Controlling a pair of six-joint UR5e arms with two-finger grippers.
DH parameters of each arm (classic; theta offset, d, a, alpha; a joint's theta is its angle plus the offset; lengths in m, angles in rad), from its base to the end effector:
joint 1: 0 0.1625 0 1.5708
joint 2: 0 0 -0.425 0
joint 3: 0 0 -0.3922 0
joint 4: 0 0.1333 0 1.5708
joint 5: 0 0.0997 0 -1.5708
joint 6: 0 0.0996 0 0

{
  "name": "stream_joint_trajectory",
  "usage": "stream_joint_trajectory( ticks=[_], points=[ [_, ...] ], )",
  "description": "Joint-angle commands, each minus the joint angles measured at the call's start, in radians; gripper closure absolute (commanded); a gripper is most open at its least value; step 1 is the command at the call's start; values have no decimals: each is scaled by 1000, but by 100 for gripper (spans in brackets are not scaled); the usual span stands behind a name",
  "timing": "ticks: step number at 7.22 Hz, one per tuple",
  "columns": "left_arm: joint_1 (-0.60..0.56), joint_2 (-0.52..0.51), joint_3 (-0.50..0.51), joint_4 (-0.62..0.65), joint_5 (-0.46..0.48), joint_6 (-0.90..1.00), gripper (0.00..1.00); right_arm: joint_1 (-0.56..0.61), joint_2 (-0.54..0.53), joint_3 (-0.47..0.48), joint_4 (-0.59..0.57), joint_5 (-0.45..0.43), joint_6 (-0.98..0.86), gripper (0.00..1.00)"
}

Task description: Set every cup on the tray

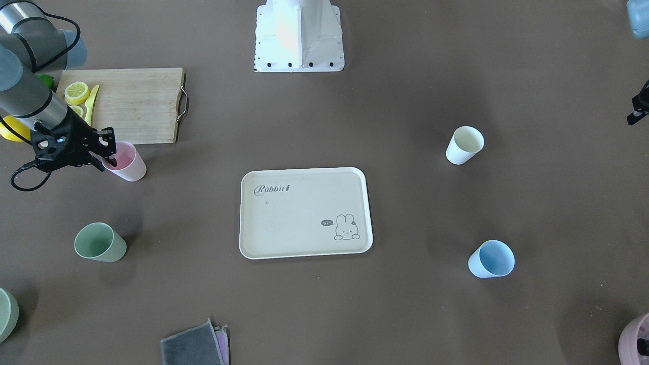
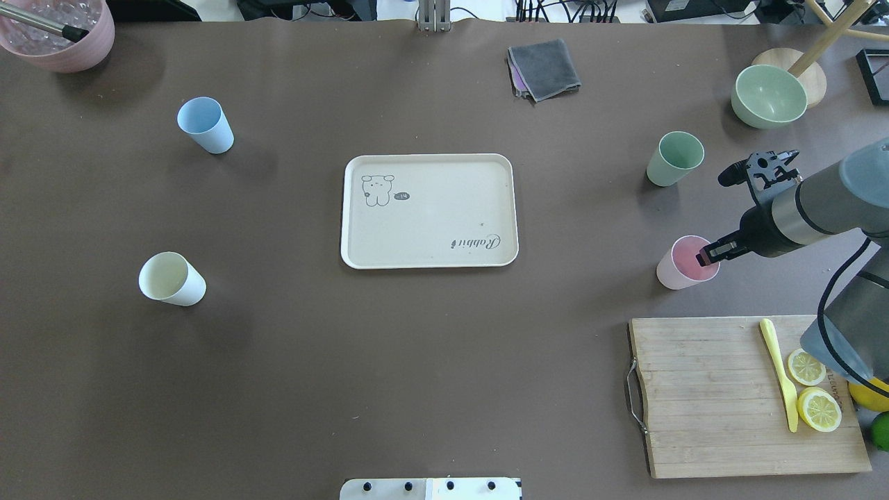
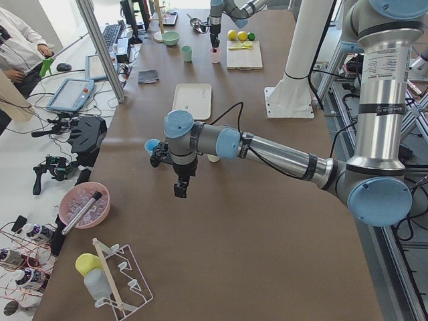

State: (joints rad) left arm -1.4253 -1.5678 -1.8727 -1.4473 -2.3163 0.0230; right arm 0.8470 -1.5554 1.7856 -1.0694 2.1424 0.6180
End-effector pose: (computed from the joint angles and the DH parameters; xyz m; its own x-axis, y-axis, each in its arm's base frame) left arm 0.0052 -0.4889 0.5267 0.7064 0.2460 -0.6637 -0.1591 0.9688 0.1898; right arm -0.2839 -0.4411 0.4937 0.6041 -0.3516 0.7152 0.1752 0.9340 0.3113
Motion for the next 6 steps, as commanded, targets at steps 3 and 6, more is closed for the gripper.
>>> stream_joint_trajectory(
  ticks=[3,6],
  points=[
    [124,-76,-52,-1,-5,-252,2,0,70,11,-23,57,5,100],
    [331,-239,-80,-5,6,-599,2,-31,308,8,-226,44,130,100]
  ],
)
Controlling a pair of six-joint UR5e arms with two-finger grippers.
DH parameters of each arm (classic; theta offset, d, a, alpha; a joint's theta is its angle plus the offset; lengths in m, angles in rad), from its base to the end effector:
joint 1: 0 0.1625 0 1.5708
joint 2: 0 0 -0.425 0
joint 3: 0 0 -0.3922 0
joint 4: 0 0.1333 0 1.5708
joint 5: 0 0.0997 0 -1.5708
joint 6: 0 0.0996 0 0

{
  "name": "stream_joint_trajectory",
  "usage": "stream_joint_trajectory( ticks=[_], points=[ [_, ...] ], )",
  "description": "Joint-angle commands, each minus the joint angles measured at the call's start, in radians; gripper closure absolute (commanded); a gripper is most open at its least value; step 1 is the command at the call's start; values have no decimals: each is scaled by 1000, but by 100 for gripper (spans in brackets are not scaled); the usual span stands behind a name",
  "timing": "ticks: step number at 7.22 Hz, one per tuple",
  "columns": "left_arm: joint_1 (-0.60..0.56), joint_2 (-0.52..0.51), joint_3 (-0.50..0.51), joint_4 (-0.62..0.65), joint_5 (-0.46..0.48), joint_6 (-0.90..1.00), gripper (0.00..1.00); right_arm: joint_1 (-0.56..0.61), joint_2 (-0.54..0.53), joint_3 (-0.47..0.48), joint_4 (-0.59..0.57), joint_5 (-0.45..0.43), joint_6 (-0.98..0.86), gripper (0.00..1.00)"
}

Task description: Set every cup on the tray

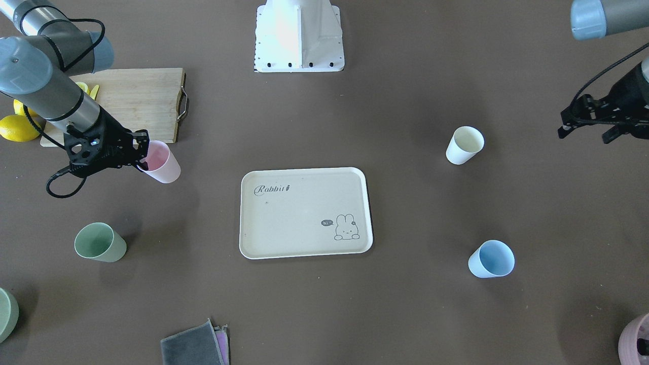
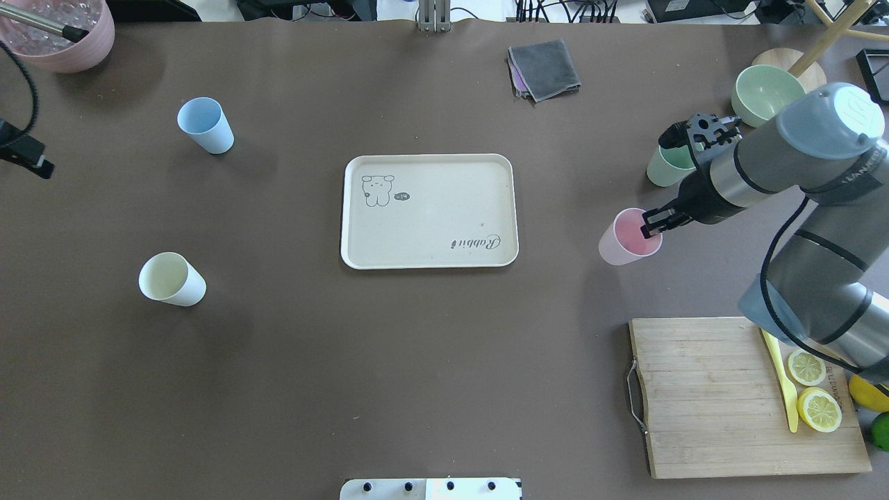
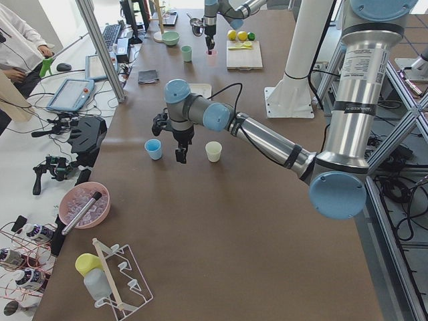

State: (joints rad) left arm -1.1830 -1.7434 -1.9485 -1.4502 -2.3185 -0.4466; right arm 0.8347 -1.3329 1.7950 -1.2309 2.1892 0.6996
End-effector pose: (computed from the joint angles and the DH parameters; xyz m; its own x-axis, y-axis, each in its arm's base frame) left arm 0.1391 -0.5139 0.4009 0.6641 0.1231 -0.7374 -0.0631 0.9921 0.1088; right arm -0.3327 -0.4797 0.3854 0.5485 -0.3230 0.7712 0.1485 0.9453 0.2904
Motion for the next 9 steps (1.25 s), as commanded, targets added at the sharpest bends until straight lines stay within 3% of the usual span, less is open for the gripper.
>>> stream_joint_trajectory(
  ticks=[1,4,5,7,9],
  points=[
    [144,-67,-3,-9,8,-159,2,-52,136,-15,-68,-14,102,100],
    [247,-58,29,-15,80,-170,2,-143,337,-165,-113,-123,207,100],
    [256,-53,42,-28,96,-169,2,-169,342,-175,-110,-135,207,100],
    [279,45,78,-221,131,-176,2,-198,345,-196,-107,-149,207,100],
    [316,48,106,-277,131,-217,2,-198,351,-198,-104,-152,207,98]
  ],
)
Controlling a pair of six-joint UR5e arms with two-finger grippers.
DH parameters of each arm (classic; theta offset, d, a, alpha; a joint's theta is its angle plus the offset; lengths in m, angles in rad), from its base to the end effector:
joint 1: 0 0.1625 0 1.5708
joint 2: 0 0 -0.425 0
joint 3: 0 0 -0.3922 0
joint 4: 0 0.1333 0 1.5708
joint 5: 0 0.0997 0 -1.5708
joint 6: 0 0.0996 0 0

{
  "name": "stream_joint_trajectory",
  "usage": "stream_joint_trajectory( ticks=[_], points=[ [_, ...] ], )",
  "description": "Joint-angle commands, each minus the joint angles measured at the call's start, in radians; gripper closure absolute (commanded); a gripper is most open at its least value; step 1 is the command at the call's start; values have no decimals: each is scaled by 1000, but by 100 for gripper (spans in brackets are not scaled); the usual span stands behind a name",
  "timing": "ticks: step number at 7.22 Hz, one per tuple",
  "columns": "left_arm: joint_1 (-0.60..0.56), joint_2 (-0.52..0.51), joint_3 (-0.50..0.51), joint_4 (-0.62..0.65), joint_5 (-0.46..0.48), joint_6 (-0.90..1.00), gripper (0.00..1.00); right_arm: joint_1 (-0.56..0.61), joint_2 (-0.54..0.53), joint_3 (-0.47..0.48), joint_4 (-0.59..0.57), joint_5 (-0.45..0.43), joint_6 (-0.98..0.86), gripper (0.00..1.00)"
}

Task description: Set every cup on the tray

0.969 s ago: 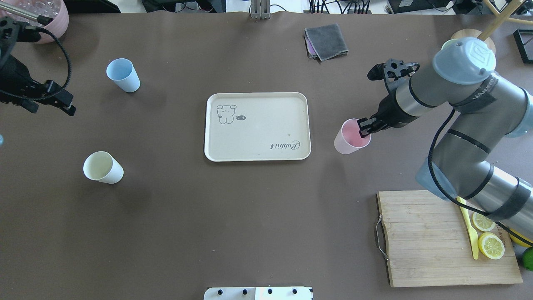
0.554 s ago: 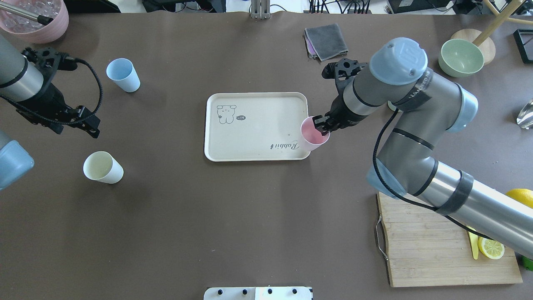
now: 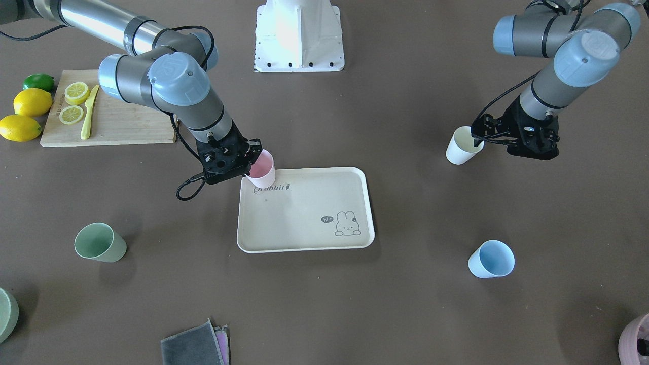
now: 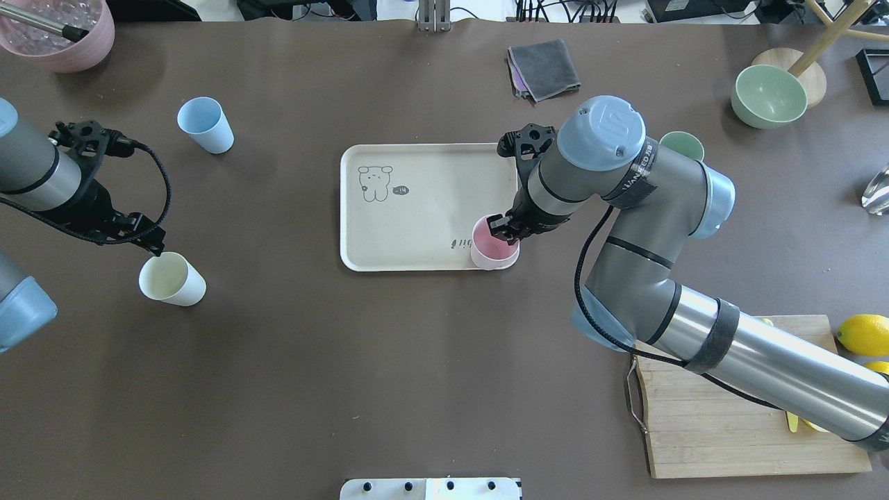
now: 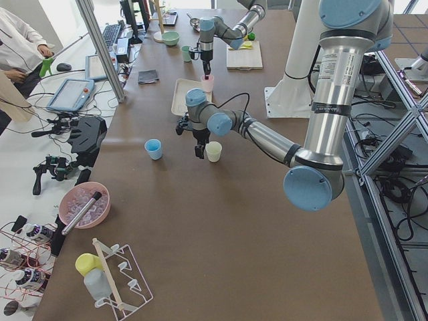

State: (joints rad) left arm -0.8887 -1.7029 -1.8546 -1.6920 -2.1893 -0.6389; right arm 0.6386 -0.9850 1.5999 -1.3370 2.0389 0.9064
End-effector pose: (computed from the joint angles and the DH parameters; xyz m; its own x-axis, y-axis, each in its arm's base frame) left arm 0.2830 -0.4683 0.4441 0.6806 0.1995 -0.7050 -0.1692 0.9790 0.1137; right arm -0.4997 -0.4810 0.2743 0.5782 -0.2561 0.7747 0.1225 0.9659 0.2279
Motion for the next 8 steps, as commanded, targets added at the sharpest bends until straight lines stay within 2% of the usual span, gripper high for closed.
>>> stream_joint_trajectory(
  ticks=[1,2,3,4,5,6,7,8],
  points=[
    [36,28,11,-46,2,-27,2,-2,8,-2,2,-2,0,29],
    [36,34,12,-64,0,-27,2,15,12,12,-5,12,0,0],
    [36,37,14,-64,0,-24,3,59,56,15,-23,61,2,0],
    [37,42,11,-64,0,-25,4,103,83,35,-92,135,-3,0],
    [37,42,6,-64,0,-28,44,139,66,82,-111,159,-4,0],
    [46,42,3,-64,-7,-31,94,171,21,122,-125,200,-15,0],
    [54,40,-1,-61,-10,-35,100,199,-24,164,-126,223,-18,0],
    [57,34,-6,-42,-9,-35,100,203,-30,167,-126,227,-18,0]
  ],
)
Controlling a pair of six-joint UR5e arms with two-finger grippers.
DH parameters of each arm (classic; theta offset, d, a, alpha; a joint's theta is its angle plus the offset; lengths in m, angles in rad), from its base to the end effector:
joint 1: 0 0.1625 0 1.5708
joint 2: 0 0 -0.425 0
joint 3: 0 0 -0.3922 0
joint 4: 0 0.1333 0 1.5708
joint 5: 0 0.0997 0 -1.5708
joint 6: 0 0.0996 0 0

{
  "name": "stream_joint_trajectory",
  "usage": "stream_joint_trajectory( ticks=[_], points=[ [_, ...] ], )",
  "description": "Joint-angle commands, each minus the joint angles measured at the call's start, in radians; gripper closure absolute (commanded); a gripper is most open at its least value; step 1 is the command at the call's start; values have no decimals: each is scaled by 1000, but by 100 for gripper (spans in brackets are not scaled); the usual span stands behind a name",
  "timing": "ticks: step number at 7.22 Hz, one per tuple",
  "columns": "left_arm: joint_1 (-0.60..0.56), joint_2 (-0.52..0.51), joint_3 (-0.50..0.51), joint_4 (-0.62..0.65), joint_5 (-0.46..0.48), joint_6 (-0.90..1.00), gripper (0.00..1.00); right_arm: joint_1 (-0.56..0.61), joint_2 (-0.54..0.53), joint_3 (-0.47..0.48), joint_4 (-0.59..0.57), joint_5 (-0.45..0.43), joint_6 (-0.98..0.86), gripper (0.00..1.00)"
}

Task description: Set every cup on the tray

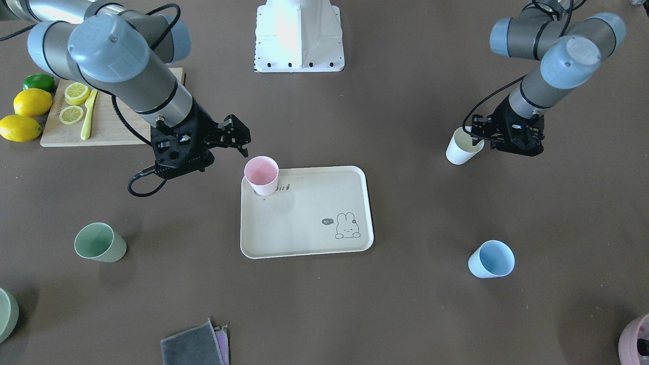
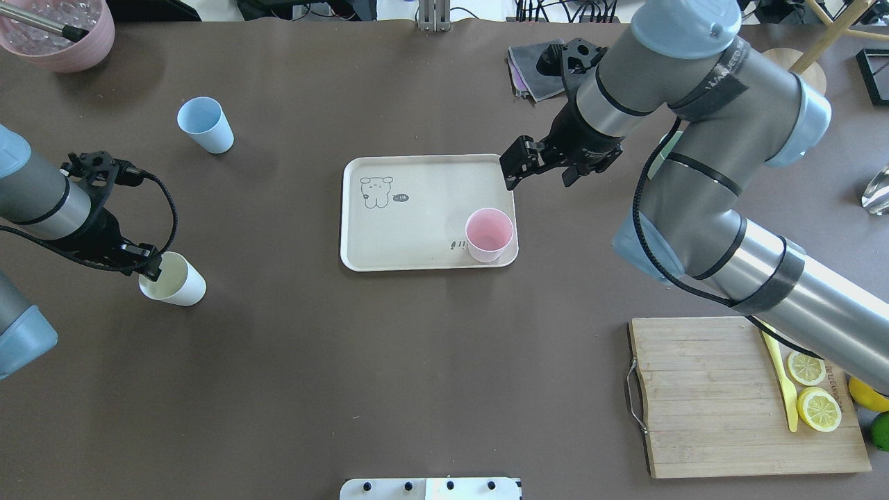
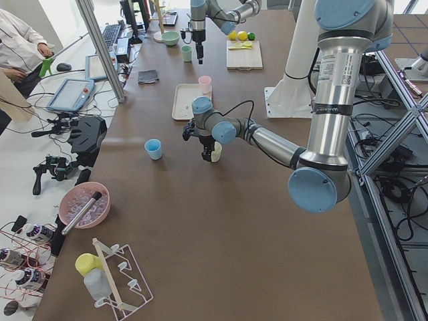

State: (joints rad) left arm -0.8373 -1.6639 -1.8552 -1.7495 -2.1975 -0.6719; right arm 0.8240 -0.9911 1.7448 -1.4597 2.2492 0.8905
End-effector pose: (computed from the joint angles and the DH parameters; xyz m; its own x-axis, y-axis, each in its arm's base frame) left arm 0.3001 -0.4448 0.4570 0.6626 0.2117 -0.7185 -0.1995 0.9745 0.1032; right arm -0.3845 -0.5196 0.2241 0.4980 -0.1830 0.8477 0.0852 0.9831 0.1622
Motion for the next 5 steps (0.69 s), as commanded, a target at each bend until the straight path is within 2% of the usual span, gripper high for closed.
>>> stream_joint_trajectory(
  ticks=[1,2,3,4,5],
  points=[
    [7,-31,-7,68,-2,0,100,24,-32,24,-4,17,-2,0],
    [6,-78,-28,138,-7,3,100,33,-55,34,-4,17,-2,0],
    [6,-164,-89,280,-25,0,100,49,-93,54,-4,17,-7,0],
    [6,-297,-110,441,-25,-1,100,66,-131,74,-4,17,-25,0],
    [10,-423,-79,538,-27,-1,100,81,-162,73,-2,9,-48,0]
  ],
)
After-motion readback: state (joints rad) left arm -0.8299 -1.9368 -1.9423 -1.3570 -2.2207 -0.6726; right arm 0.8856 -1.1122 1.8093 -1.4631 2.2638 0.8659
